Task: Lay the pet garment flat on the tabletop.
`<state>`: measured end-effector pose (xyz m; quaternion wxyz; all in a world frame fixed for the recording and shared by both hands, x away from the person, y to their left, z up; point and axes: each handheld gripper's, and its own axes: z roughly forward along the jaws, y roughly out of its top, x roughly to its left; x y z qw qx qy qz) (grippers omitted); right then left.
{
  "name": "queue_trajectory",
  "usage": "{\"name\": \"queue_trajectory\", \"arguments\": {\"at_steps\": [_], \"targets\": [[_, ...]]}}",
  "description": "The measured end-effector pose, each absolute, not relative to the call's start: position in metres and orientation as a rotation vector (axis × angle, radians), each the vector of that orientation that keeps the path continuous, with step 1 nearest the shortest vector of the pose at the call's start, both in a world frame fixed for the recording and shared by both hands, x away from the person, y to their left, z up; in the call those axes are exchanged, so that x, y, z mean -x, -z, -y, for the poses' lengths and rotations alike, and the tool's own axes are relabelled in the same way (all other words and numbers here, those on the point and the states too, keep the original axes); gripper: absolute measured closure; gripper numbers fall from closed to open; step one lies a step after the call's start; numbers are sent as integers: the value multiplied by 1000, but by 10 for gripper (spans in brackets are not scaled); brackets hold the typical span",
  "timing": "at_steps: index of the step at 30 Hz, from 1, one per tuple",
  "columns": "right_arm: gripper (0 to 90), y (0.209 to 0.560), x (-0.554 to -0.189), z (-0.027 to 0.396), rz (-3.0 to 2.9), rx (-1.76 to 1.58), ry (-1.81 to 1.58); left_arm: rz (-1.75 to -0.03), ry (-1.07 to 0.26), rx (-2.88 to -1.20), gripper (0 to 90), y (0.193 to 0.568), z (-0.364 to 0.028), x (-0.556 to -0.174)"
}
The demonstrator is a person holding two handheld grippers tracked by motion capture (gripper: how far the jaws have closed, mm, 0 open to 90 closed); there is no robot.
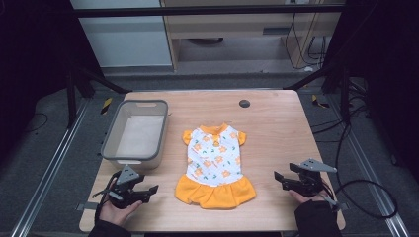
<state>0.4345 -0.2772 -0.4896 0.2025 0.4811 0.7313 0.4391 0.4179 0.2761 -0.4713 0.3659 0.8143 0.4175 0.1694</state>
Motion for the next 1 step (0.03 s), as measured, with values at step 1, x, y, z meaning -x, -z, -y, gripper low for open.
{"name": "queue_trajectory", "arguments": {"at_steps": [1], "targets": [[252,490,-434,279,-2039,-1346,-1222,-1075,-439,-2094,301,471,-278,-418]]}}
